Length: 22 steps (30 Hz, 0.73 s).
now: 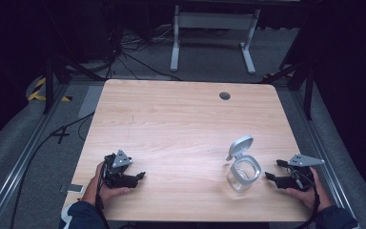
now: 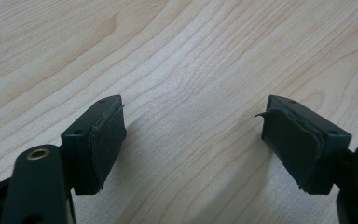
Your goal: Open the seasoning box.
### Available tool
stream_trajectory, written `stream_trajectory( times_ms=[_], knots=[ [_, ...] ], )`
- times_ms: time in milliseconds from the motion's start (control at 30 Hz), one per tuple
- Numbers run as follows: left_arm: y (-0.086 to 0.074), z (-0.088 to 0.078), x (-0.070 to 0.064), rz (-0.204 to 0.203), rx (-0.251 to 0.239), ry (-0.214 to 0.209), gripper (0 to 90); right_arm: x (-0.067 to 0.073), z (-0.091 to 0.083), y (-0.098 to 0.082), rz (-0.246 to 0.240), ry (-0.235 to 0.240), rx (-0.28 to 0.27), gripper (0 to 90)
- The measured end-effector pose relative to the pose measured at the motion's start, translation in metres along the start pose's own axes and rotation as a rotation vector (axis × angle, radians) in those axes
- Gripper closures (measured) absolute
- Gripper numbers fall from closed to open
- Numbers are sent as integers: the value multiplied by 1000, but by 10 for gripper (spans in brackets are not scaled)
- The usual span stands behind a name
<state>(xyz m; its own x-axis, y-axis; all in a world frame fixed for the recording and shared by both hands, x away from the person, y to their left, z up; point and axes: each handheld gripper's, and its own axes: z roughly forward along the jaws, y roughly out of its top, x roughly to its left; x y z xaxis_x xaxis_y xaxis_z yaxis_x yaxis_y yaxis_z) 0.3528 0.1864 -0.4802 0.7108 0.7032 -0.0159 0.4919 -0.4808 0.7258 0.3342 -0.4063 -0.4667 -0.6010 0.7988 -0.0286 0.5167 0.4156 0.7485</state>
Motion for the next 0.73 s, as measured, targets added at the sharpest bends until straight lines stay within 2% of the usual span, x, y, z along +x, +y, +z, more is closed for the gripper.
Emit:
stream_trajectory(
  times_ms=[733],
  knots=[
    [1,1,1,4,3,-1,203,0,0,0,-4,3,7,229]
  ],
)
